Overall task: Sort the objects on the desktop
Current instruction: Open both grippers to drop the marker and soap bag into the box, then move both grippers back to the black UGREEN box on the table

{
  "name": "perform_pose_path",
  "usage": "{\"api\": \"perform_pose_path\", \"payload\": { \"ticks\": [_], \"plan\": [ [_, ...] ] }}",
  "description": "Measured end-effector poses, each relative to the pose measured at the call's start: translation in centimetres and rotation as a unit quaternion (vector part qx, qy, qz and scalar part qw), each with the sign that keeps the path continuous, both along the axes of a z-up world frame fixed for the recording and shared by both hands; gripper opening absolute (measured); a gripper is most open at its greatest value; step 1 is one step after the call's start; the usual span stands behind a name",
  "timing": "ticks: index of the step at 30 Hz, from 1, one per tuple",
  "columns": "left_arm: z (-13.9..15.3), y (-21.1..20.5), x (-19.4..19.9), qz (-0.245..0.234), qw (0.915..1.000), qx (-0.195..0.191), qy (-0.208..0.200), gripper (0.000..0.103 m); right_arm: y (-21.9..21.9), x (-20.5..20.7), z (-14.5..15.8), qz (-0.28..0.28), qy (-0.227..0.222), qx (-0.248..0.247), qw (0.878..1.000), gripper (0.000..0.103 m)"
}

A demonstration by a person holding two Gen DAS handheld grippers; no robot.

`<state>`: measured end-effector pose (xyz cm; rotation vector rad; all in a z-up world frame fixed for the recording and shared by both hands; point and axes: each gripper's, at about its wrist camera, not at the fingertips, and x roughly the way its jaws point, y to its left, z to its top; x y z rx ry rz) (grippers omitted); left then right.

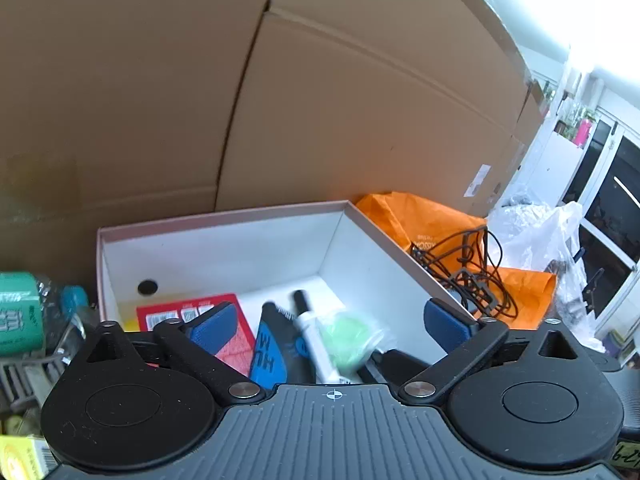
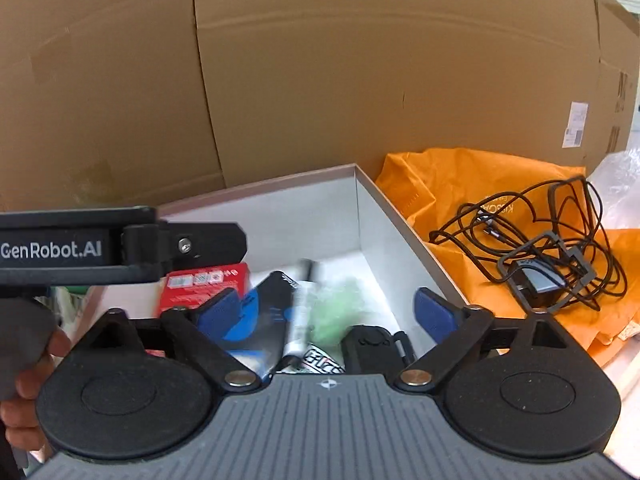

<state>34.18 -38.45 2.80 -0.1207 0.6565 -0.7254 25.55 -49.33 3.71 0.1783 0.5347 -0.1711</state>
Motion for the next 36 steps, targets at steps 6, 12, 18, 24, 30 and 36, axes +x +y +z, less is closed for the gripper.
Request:
{"api": "perform_pose_path", "payload": {
  "ticks": [6,12,18,24,30,36],
  "plan": [
    [0.7,1.2,-0.8,0.016,0.9998,-0.001,0.012,0.103,0.4,-1.6,-0.3,-0.007,-0.004,0.022,1.000,0.101],
    [1.7,4.2,-4.1,0.007,0.9999,-0.006,-0.011,0.103,2.5,-3.8,1.0,0.006,-0.015,0.021,1.000,0.103],
    [2.1,9.0,-9.3,0.029,0.9994,-0.014,-0.014,0.103,6.1,-7.7,1.9,0.047,-0.031,0.009,0.998,0.103],
    [1.1,14.8,-15.9,0.052,0.9979,-0.006,-0.038,0.103,10.9,-12.8,1.5,0.100,-0.064,-0.005,0.993,0.103],
    [-1.5,20.7,-21.1,0.106,0.9932,-0.005,-0.048,0.103,16.2,-16.6,-0.1,0.142,-0.064,-0.028,0.987,0.103],
    [-3.9,25.9,-24.0,0.146,0.9881,0.021,-0.044,0.103,21.1,-18.0,-2.7,0.177,-0.041,-0.013,0.983,0.103]
  ]
}}
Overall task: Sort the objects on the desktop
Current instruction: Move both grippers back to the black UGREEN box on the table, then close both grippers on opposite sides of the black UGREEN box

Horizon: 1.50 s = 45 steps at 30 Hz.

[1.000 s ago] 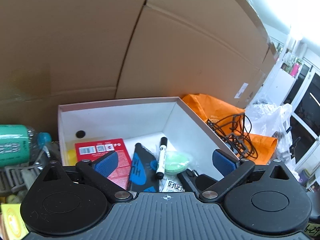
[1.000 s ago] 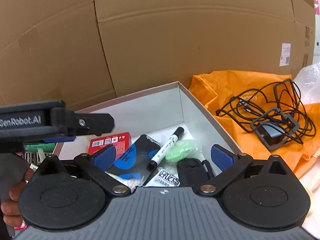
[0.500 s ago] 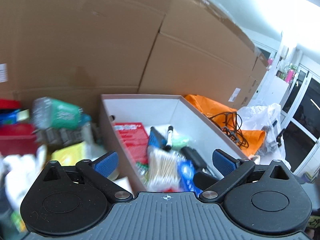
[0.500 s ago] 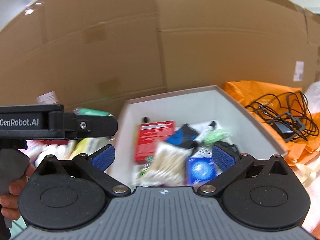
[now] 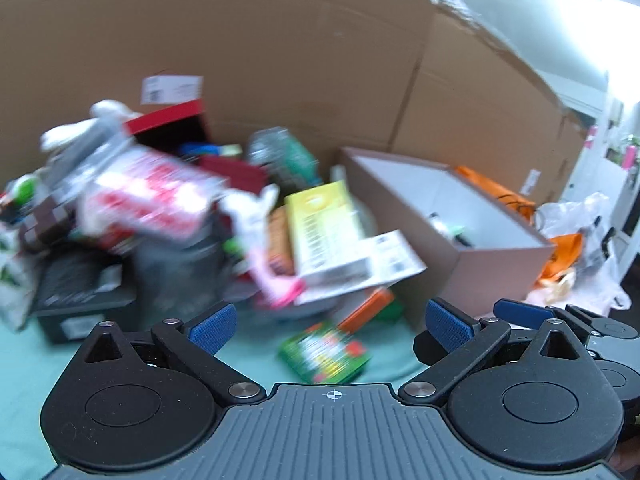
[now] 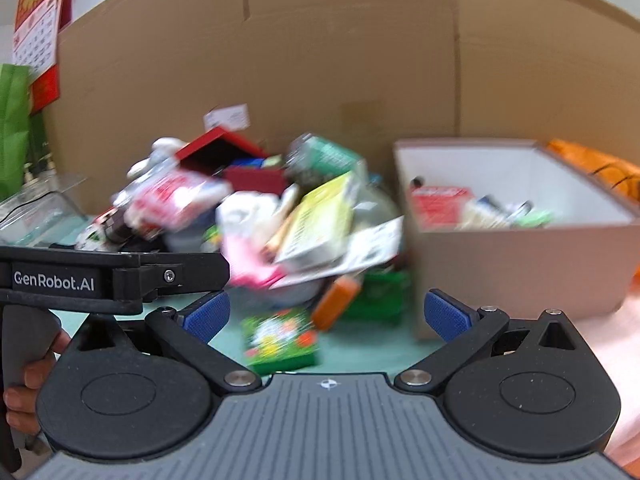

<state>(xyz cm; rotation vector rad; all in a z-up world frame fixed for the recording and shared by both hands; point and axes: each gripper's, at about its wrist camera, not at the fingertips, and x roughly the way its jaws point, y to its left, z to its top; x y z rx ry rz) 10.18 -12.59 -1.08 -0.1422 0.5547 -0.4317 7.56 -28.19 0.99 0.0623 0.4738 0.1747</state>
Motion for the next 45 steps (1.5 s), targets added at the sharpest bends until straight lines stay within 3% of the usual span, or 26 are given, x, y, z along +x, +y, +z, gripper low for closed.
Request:
{"api": "perform_pose_path", "payload": {
  "ticks": [5,18,21,25,31,41,42,43,45],
  "plan": [
    [-0.9,4.2,-1.0,0.034,0.9993,0.013,-0.006,0.103,3.3,-0.1,-1.2,0.021,0.023,0.029,0.999,0.103],
    [-2.7,15.5,1.5,0.119,0.9915,-0.043,0.031,0.103,11.0,2.1,-2.4,0.080,0.040,0.004,0.996,0.103],
    [-3.3,17.8,3.1,0.131,0.9890,-0.054,0.044,0.097,12.7,3.2,-2.6,0.102,0.032,0.003,0.994,0.101],
    [-4.7,20.0,5.8,0.133,0.9850,-0.078,0.078,0.090,15.6,5.1,-3.3,0.133,0.027,-0.037,0.990,0.091],
    [-5.3,20.2,8.6,0.097,0.9860,-0.090,0.101,0.077,18.4,7.8,-4.3,0.161,0.036,-0.078,0.983,0.076],
    [-6.0,19.6,11.2,0.080,0.9866,-0.085,0.114,0.076,20.6,10.3,-5.5,0.196,0.043,-0.117,0.973,0.063],
    [-6.0,19.6,11.3,0.080,0.9867,-0.084,0.114,0.074,20.6,10.4,-5.7,0.199,0.044,-0.118,0.972,0.063],
    [-6.0,19.5,11.3,0.082,0.9869,-0.080,0.113,0.065,20.7,10.5,-5.8,0.201,0.048,-0.119,0.971,0.062],
    [-5.9,19.5,11.1,0.084,0.9873,-0.074,0.113,0.062,20.9,10.2,-5.8,0.198,0.047,-0.126,0.971,0.061]
  ]
}}
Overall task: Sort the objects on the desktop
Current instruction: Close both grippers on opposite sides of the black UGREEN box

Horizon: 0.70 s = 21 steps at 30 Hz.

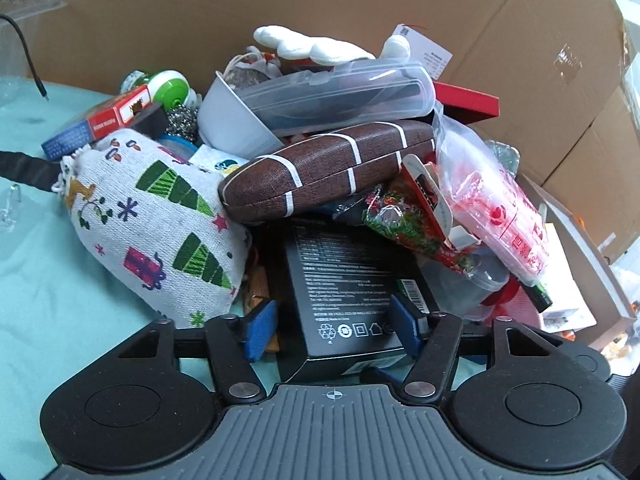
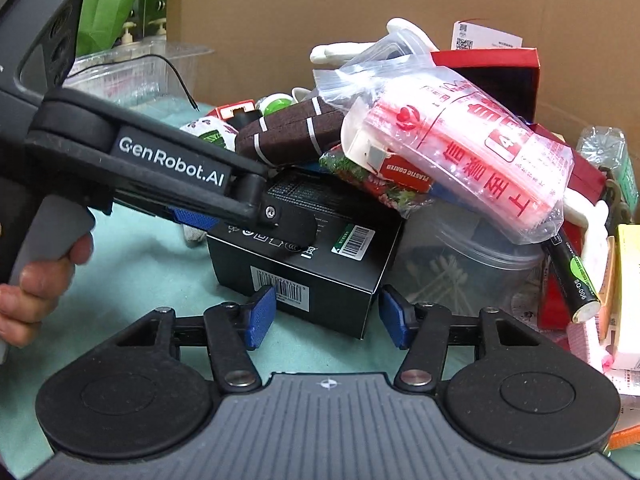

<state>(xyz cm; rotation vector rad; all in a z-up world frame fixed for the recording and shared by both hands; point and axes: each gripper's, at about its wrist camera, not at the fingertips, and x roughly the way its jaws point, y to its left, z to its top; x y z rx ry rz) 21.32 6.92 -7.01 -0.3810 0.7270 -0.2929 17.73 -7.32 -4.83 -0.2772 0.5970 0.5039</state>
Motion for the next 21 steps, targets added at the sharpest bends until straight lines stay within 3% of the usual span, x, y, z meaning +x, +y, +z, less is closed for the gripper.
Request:
{"api": "perform_pose_path", "payload": {
  "ticks": [4,17,21],
  "plan": [
    [0.4,-0.3,-1.0,0.002,0.9999,0.016,-0.004,0.061,-0.2,-0.9,0.4,-0.001,0.010,0.000,1.000,0.054],
    [1.1,-2.1,-9.8,-0.047,0.9983,0.032,-0.008,0.061,-3.2,-9.8,1.2,0.020,0.049,0.021,0.998,0.054],
    [1.1,-2.5,-9.7,-0.044,0.9985,0.031,-0.010,0.074,-3.7,-10.2,0.8,0.016,0.029,0.012,0.999,0.058]
  ]
}}
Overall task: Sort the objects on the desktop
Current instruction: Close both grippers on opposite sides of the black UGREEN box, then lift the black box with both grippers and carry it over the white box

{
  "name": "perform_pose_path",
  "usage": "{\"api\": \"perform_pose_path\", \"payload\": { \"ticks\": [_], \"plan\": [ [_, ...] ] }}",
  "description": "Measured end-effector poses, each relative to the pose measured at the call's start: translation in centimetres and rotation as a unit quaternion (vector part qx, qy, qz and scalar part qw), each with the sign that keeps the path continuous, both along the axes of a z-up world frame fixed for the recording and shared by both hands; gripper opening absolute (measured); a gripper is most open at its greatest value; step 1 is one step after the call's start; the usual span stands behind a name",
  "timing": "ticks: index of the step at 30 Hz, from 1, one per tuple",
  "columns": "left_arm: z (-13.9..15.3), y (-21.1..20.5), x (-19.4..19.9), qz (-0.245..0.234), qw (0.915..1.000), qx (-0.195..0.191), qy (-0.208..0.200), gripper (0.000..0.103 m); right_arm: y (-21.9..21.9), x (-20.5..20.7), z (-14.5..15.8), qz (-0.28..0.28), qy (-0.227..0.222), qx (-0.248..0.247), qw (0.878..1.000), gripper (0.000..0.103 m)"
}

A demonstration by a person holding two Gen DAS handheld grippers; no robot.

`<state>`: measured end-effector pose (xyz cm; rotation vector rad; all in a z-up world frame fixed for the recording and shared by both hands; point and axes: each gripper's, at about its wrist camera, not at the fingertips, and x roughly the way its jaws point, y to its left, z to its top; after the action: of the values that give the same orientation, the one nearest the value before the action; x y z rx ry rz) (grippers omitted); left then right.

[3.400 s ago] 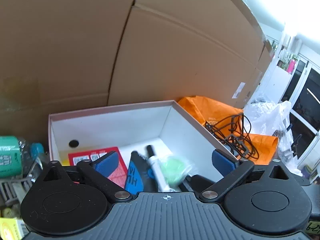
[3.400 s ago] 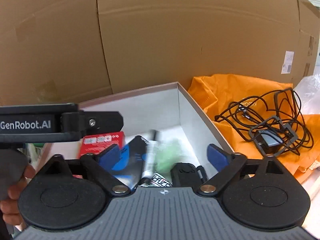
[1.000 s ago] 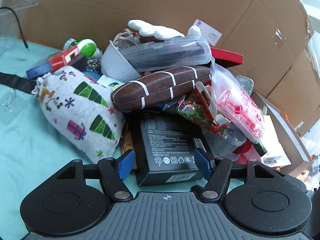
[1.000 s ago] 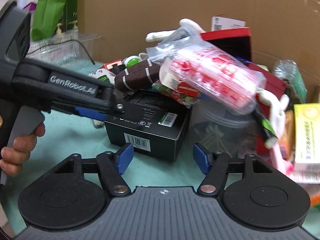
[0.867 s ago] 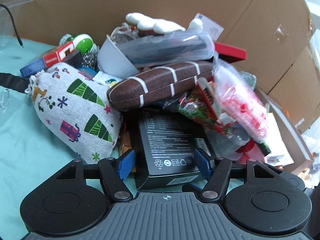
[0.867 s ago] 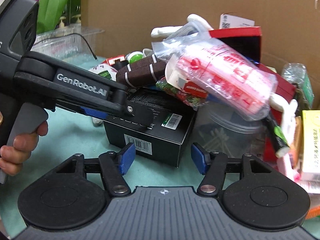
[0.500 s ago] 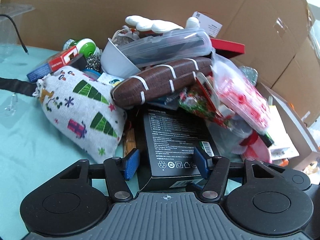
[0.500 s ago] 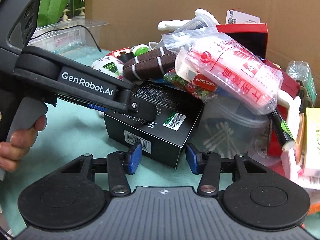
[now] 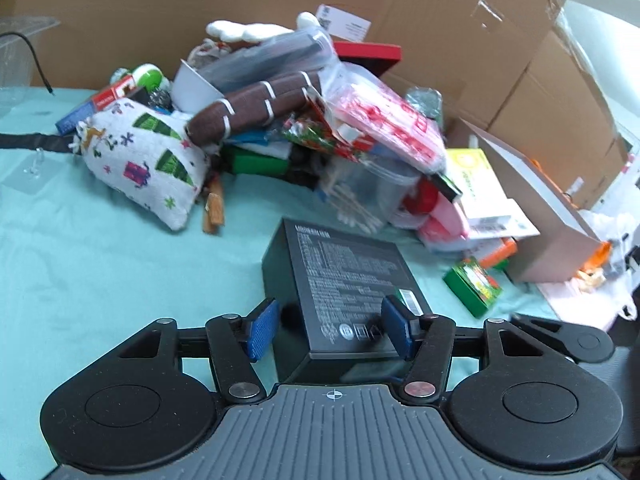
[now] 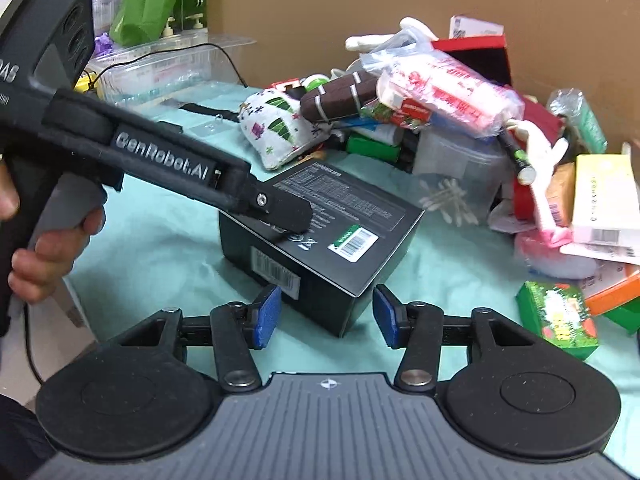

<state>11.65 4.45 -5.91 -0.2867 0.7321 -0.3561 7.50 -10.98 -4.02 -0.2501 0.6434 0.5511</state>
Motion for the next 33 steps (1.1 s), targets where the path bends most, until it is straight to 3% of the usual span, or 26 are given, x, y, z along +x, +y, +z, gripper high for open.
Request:
{"api": "perform_pose_path", "payload": {
  "ticks": [4,8,9,10,13,15,17,21,25,33],
  "plan": [
    [-0.5,0.3,1.2,0.006,0.9999,-0.006,0.014,0.085,-0.6,1.0,-0.3,-0.003,0.012,0.020,1.000,0.067],
    [-1.2,0.4,2.1,-0.001,0.9991,-0.025,0.033,0.088,-0.3,1.5,-0.9,0.010,0.020,0.023,0.999,0.068],
    [-1.4,0.4,2.2,-0.004,0.9990,-0.028,0.036,0.086,-0.2,1.4,-1.0,0.014,0.019,0.020,1.000,0.068],
    [-1.5,0.3,2.3,-0.008,0.9988,-0.029,0.038,0.076,-0.1,1.5,-1.0,0.016,0.019,0.018,1.000,0.068],
    [-1.2,0.2,2.3,-0.019,0.9988,-0.026,0.037,0.069,-0.1,1.7,-1.1,0.017,0.024,0.023,0.999,0.070],
    [-1.1,0.0,2.4,-0.023,0.9990,-0.018,0.033,0.068,-0.6,1.9,-1.0,0.016,0.030,0.039,0.999,0.071],
    [-1.2,0.0,2.6,-0.024,0.9989,-0.019,0.035,0.078,-0.8,2.2,-1.1,0.013,0.034,0.053,0.998,0.075],
    [-1.3,-0.5,2.6,-0.025,0.9991,-0.007,0.032,0.073,-0.8,2.4,-1.5,0.010,0.037,0.062,0.997,0.075],
    [-0.6,-0.9,2.0,-0.016,0.9995,0.005,0.026,0.064,-1.2,1.8,-1.0,0.005,0.035,0.062,0.997,0.068],
    [1.7,-3.9,0.4,-0.032,0.9991,0.025,-0.008,0.061,-3.5,-0.1,0.5,-0.009,0.009,0.068,0.998,0.066]
  ]
}}
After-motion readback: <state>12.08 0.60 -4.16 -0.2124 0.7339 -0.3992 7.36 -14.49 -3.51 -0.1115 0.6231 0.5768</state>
